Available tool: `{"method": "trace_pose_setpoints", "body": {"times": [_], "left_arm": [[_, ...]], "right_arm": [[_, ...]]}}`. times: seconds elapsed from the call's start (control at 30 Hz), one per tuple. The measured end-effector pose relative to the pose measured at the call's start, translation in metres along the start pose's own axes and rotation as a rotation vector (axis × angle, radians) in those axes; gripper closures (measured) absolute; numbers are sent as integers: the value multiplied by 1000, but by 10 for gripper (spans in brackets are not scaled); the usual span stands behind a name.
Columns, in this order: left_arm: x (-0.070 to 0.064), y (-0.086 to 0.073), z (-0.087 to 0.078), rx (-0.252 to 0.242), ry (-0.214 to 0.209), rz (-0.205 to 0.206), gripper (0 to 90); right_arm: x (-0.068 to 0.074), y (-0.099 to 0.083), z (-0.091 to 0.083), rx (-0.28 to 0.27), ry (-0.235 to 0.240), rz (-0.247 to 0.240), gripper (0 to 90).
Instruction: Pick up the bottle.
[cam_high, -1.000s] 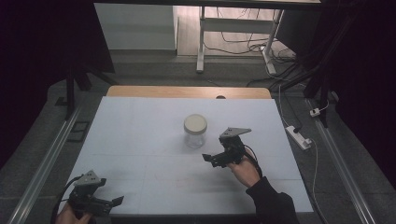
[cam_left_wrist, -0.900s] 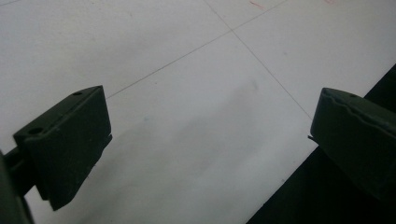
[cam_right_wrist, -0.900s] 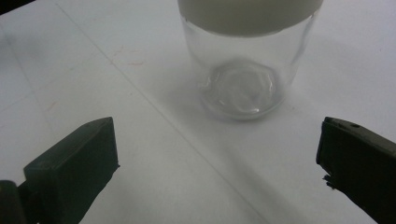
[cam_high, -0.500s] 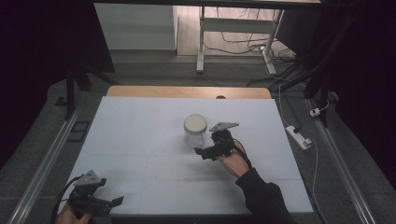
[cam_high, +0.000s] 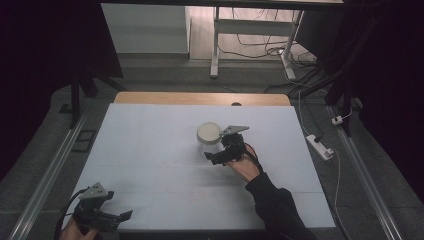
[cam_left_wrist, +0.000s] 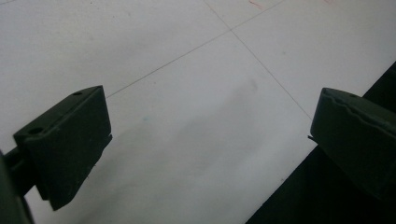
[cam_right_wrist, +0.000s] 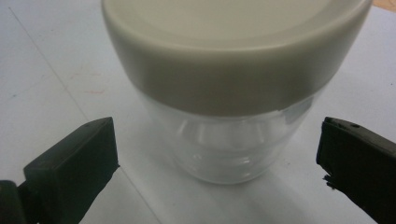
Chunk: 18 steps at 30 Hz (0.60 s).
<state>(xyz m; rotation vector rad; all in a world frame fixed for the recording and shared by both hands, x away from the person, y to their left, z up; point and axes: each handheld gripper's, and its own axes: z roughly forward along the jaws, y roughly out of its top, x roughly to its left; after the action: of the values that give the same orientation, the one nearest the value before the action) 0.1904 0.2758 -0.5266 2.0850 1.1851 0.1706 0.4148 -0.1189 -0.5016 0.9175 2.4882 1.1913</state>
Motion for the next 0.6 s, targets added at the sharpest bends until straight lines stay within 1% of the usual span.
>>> {"method": "trace_pose_setpoints", "body": {"times": [0.07,0.17,0.33,0.4,0.5,0.6], "left_arm": [[0,0,0,1,1,2,0],[0,0,0,2,1,1,0],[0,0,0,3,1,2,0],[0,0,0,4,0,2,0],[0,0,0,5,-1,2,0],[0,0,0,5,-2,3,0]], "right_arm": [[-1,1,2,-2,4,9,0],[-1,3,5,-7,-4,8,0],[-3,5,12,-11,-15,-13,0],[-4,6,14,-1,-14,-18,0],[-5,6,18,-7,-7,-18,0],[-5,7,21,-13,-11,-26,0]]}}
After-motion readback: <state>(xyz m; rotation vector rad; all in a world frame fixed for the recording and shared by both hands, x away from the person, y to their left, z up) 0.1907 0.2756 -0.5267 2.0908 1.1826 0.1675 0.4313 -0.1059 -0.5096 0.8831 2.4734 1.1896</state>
